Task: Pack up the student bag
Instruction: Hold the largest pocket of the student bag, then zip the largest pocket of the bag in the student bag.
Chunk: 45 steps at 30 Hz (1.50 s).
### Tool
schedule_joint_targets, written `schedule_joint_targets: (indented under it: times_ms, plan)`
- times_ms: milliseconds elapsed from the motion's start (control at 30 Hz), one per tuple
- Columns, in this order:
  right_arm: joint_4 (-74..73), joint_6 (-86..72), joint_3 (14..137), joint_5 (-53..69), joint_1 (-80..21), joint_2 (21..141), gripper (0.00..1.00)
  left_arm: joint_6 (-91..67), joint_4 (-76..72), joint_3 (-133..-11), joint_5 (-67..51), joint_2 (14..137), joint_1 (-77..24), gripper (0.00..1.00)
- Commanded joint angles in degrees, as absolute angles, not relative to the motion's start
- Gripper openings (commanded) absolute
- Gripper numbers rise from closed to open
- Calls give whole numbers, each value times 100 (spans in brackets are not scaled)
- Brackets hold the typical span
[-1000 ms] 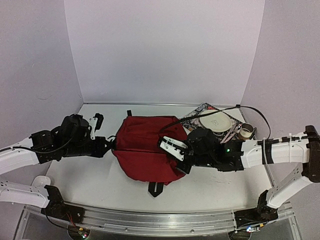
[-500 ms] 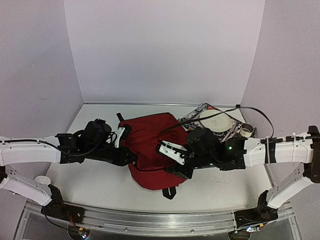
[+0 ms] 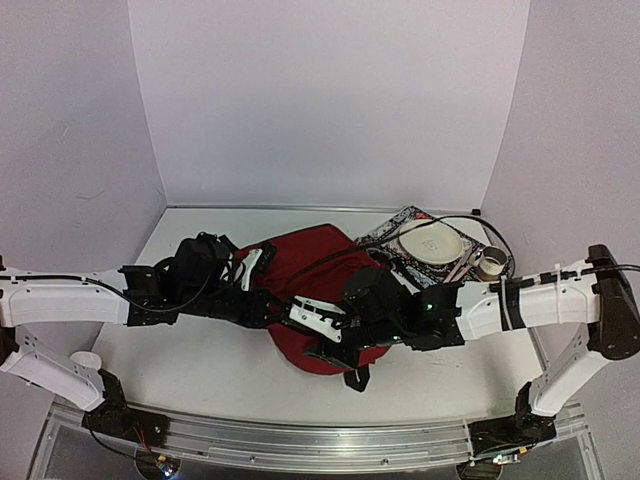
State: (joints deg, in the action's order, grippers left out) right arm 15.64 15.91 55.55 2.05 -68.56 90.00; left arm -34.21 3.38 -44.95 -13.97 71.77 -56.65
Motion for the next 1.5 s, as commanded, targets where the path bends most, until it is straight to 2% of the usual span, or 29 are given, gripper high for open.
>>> schedule_joint_targets:
  times_ms: [0, 133, 700, 867, 1033, 1200, 1267, 1433, 1467]
  plan:
    - [1661, 1474, 5658, 214, -6908, 8940, 27, -3421, -71, -4669, -1143, 6987, -5697, 0]
    - [1579, 1421, 5380, 121, -6908, 8576, 0, -3351, 755, -4691, -112, 6946, -5669, 0]
    - [1240, 1308, 4618, -359, -6908, 7516, 0, -3443, 1606, -4035, 1737, 7131, -4400, 0]
    - [1462, 1309, 4936, -279, -6908, 8061, 0, -2947, 1787, -4337, 2015, 6964, -4072, 0]
    - [1547, 1309, 5620, -237, -6899, 9112, 0, -2871, 2073, -4551, 2355, 6604, -3811, 0]
    - [1580, 1150, 6276, -285, -6899, 9888, 7, -3127, 2279, -4344, 2562, 6499, -3501, 0]
    - [1575, 1066, 6500, -262, -6901, 10079, 14, -3148, 2284, -4288, 2614, 6441, -3383, 0]
    - [1563, 946, 6815, -400, -6898, 10238, 25, -3116, 2511, -4326, 2941, 6296, -3233, 0]
    - [1545, 921, 6871, -409, -6894, 10251, 32, -3086, 2542, -4342, 2945, 6271, -3156, 0]
